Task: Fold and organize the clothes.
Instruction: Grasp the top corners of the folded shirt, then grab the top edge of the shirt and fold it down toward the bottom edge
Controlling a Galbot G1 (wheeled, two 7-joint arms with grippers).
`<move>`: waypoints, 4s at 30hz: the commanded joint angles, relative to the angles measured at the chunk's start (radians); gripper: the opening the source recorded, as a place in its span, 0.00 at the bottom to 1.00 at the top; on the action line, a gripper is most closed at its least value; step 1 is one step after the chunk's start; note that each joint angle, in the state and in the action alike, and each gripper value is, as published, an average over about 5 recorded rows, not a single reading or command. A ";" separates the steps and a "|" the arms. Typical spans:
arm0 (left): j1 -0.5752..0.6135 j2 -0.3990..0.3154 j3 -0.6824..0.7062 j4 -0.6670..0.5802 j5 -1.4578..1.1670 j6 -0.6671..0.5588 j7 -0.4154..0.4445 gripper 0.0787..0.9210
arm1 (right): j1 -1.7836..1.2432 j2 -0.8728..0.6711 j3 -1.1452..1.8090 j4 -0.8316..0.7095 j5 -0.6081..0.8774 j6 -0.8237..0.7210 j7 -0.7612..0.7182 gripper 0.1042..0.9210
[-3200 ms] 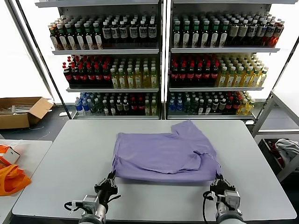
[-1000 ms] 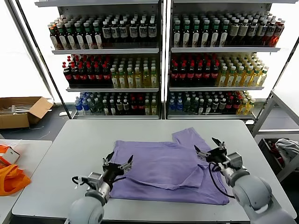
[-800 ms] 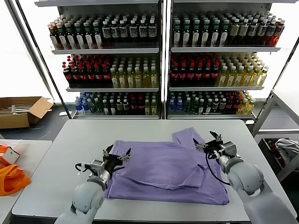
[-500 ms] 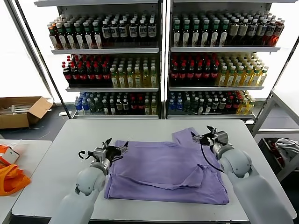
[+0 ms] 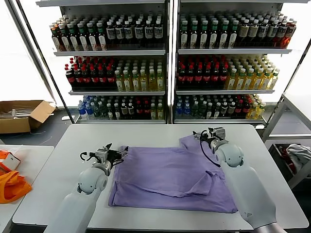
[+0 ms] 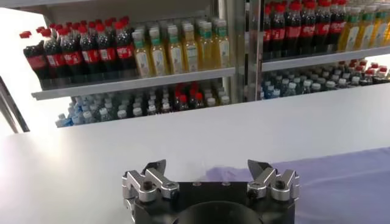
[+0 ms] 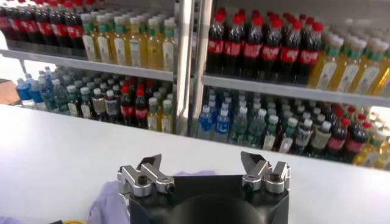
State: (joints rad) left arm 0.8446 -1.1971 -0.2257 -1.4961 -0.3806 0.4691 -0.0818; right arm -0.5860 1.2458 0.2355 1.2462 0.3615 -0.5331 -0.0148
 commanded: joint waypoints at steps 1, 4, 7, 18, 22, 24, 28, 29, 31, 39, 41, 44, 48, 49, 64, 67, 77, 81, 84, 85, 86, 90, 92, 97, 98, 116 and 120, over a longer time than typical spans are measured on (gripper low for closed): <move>-0.030 0.003 0.010 0.034 -0.018 0.000 0.002 0.88 | 0.033 0.062 0.013 -0.110 -0.007 0.010 0.002 0.88; -0.039 -0.003 0.011 0.044 -0.019 -0.003 0.003 0.88 | 0.034 0.076 0.030 -0.123 -0.005 0.013 0.004 0.88; -0.044 -0.005 0.011 0.055 -0.021 -0.006 0.005 0.88 | 0.037 0.088 0.045 -0.136 -0.006 0.016 0.006 0.88; -0.038 -0.017 0.005 0.065 -0.030 -0.009 0.006 0.88 | 0.034 0.094 0.057 -0.153 -0.012 0.021 0.007 0.88; -0.036 -0.025 0.006 0.070 -0.030 -0.010 0.008 0.88 | 0.030 0.091 0.056 -0.151 -0.013 0.020 0.010 0.88; -0.034 -0.028 0.008 0.073 -0.030 -0.010 0.009 0.84 | 0.024 0.091 0.055 -0.147 -0.015 0.019 0.010 0.88; -0.024 -0.028 0.012 0.075 -0.029 -0.010 0.014 0.72 | 0.012 0.091 0.054 -0.142 -0.017 0.018 0.010 0.88; -0.022 -0.027 0.012 0.073 -0.029 -0.009 0.015 0.69 | 0.009 0.091 0.054 -0.141 -0.018 0.017 0.011 0.88; -0.016 -0.025 0.013 0.070 -0.029 -0.008 0.016 0.62 | 0.005 0.090 0.054 -0.139 -0.018 0.016 0.013 0.87; 0.002 -0.022 0.017 0.059 -0.028 -0.002 0.022 0.34 | -0.013 0.087 0.054 -0.120 -0.020 0.006 0.021 0.68; 0.005 -0.023 0.018 0.057 -0.028 -0.002 0.022 0.28 | -0.017 0.087 0.053 -0.111 -0.019 0.001 0.025 0.61; 0.007 -0.026 0.019 0.052 -0.028 -0.003 0.022 0.18 | -0.026 0.086 0.050 -0.095 -0.018 -0.006 0.031 0.50; 0.008 -0.027 0.021 0.045 -0.028 -0.008 0.021 0.05 | -0.036 0.086 0.049 -0.082 -0.017 -0.010 0.037 0.36; 0.008 -0.027 0.021 0.044 -0.028 -0.011 0.021 0.03 | -0.038 0.086 0.049 -0.078 -0.016 -0.011 0.040 0.33; 0.017 -0.036 0.013 0.026 -0.029 -0.088 0.024 0.01 | -0.067 0.069 0.060 0.027 0.015 -0.010 0.062 0.01; 0.021 -0.034 0.005 0.013 -0.038 -0.103 0.027 0.01 | -0.076 0.064 0.073 0.081 0.037 -0.010 0.070 0.01; 0.096 0.001 -0.023 -0.082 -0.033 -0.106 0.029 0.01 | -0.164 0.049 0.120 0.315 0.102 -0.035 0.110 0.01; 0.156 0.017 -0.036 -0.138 -0.026 -0.103 0.029 0.01 | -0.227 0.042 0.134 0.389 0.109 -0.037 0.142 0.01; 0.201 0.026 -0.047 -0.196 -0.025 -0.099 0.027 0.01 | -0.286 0.031 0.157 0.447 0.112 -0.039 0.157 0.01; 0.217 0.030 -0.050 -0.216 -0.024 -0.096 0.026 0.01 | -0.307 0.025 0.165 0.467 0.113 -0.039 0.161 0.01; 0.232 0.033 -0.053 -0.236 -0.024 -0.094 0.025 0.01 | -0.329 0.018 0.174 0.488 0.115 -0.040 0.166 0.01; 0.293 0.047 -0.069 -0.315 -0.023 -0.086 0.024 0.01 | -0.424 -0.006 0.207 0.569 0.126 -0.043 0.189 0.01; 0.327 0.053 -0.079 -0.350 -0.022 -0.084 0.025 0.01 | -0.482 -0.015 0.219 0.611 0.128 -0.044 0.202 0.01; 0.412 0.056 -0.097 -0.404 -0.017 -0.086 0.027 0.01 | -0.608 -0.015 0.243 0.707 0.125 -0.036 0.229 0.01; 0.426 0.054 -0.100 -0.411 -0.013 -0.086 0.028 0.01 | -0.627 -0.013 0.247 0.722 0.123 -0.034 0.233 0.01; 0.550 0.012 -0.118 -0.475 0.046 -0.090 0.029 0.01 | -0.782 0.009 0.278 0.794 0.093 -0.015 0.279 0.01; 0.565 0.011 -0.128 -0.492 0.049 -0.090 0.030 0.01 | -0.789 0.013 0.274 0.794 0.086 -0.014 0.282 0.01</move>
State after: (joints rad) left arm 1.3611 -1.1817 -0.3469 -1.9552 -0.3412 0.3787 -0.0524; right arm -1.3239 1.2608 0.5014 2.0097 0.4491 -0.5497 0.2573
